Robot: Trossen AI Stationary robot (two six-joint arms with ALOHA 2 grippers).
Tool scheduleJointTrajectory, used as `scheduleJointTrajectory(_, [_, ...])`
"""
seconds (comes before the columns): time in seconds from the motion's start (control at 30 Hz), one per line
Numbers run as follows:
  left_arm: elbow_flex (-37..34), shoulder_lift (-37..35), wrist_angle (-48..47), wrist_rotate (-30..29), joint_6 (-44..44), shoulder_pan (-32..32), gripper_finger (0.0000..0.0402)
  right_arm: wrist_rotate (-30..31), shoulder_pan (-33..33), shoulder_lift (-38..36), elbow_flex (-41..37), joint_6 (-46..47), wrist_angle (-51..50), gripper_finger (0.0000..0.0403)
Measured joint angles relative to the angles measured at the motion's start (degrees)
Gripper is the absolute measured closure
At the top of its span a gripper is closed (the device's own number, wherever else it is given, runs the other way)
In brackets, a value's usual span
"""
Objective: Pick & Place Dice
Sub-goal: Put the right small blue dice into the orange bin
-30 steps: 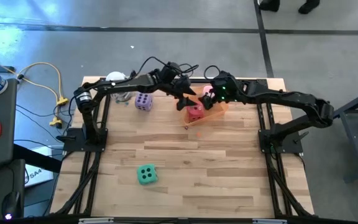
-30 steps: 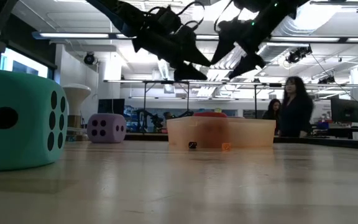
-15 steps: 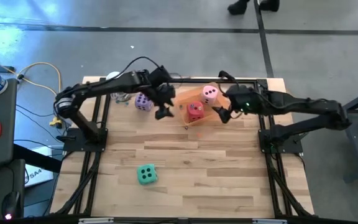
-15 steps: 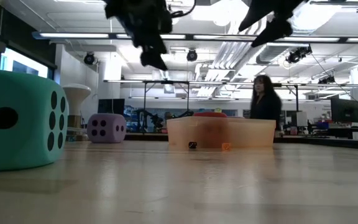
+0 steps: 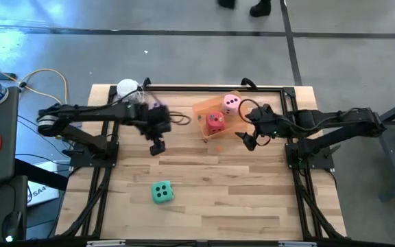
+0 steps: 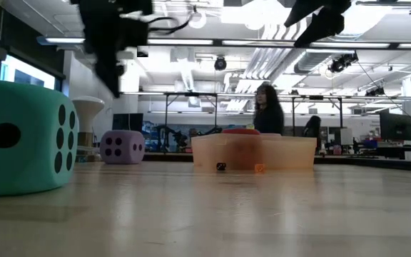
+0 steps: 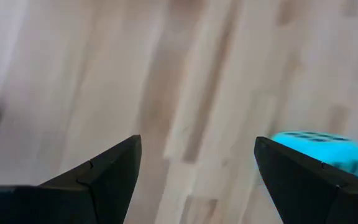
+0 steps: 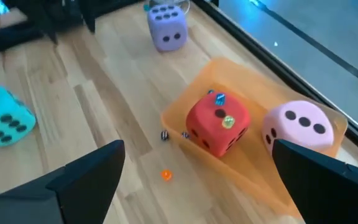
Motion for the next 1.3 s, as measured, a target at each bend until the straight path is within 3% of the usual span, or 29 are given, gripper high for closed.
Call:
scheduleJointTrajectory(0.13, [-10.44,-8.02,4.70,-6.42,-12.62,-1.13,0.0096,0.61,1.06,0.52,-0.04,-0.21,-0.20,0.0003])
scheduleJointTrajectory(0.3, [-19.65,-13.69,5.96,-14.13,-31.05,-1.04,0.0096,5.51,0.36,1.64,-0.08,-2.97,0.67,0.0003])
scheduleJointTrajectory(0.43, [-23.50,-14.32,5.99,-21.25,-39.13,-0.90,0.0096,7.38,-1.63,2.31,-0.05,-5.21,3.15,0.0003])
scheduleJointTrajectory(0.6, [-24.37,-13.88,4.65,-31.18,-48.18,3.32,0.0096,3.32,-3.84,2.64,0.00,-7.97,4.95,0.0003])
scheduleJointTrajectory(0.73, [-24.42,-12.78,5.10,-35.37,-48.71,9.88,0.0096,2.57,-5.20,2.67,0.00,-9.01,5.01,0.0003])
scheduleJointTrajectory(0.97, [-24.44,-7.70,8.38,-30.73,-46.01,20.67,0.0096,2.58,-6.67,2.66,0.00,-9.44,4.97,0.0003])
scheduleJointTrajectory(1.3, [-24.46,2.05,21.13,-30.51,-42.50,25.50,0.0096,2.43,-6.67,2.66,0.00,-9.18,3.80,0.0003])
